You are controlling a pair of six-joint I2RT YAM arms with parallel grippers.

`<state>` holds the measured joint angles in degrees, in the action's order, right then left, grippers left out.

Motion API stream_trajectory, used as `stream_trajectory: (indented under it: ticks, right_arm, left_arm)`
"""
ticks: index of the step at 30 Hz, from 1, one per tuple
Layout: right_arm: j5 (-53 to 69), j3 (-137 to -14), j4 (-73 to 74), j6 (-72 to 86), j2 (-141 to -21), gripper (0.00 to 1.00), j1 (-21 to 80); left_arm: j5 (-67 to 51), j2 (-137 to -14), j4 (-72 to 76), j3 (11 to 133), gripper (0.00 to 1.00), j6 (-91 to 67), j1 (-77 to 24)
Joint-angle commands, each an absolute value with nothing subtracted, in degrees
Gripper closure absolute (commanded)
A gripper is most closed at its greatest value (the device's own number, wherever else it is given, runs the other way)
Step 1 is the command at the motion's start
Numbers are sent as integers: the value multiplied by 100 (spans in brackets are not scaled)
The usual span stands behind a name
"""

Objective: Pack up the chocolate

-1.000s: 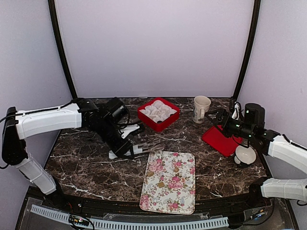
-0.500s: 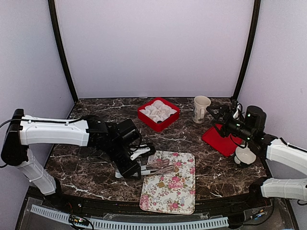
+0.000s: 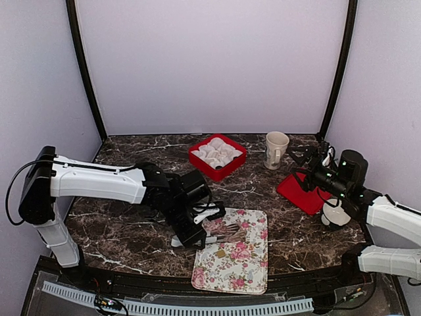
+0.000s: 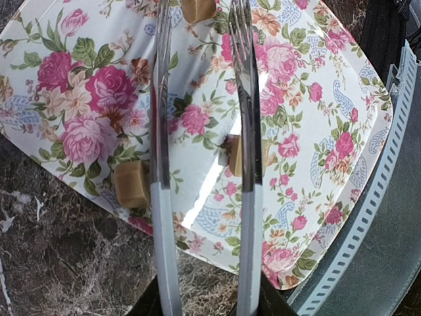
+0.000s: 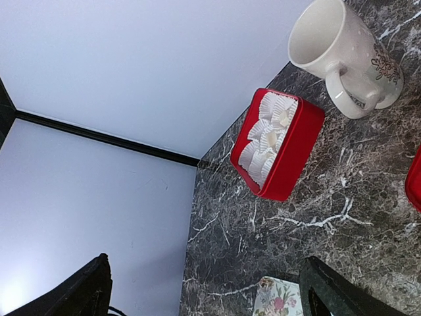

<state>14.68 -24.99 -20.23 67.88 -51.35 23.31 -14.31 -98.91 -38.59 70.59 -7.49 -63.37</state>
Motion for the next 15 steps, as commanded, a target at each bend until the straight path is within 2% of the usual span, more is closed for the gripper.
stream_trajectory:
  ticks: [1, 7, 15]
  right_arm:
    - [1389, -2444, -2261, 6783, -5079, 0, 2373]
    - [1362, -2436, -2218, 6759, -5054, 0, 2373]
    - [1352, -2429, -2193, 6712, -5036, 0, 2373]
  left_arm:
    - [-1392, -10049, -3889, 7325, 64, -666, -6398]
    - [-1266, -10143, -3968, 7424, 67, -654, -6407]
    - [-1131, -9983, -4070, 7505, 80, -719, -6386]
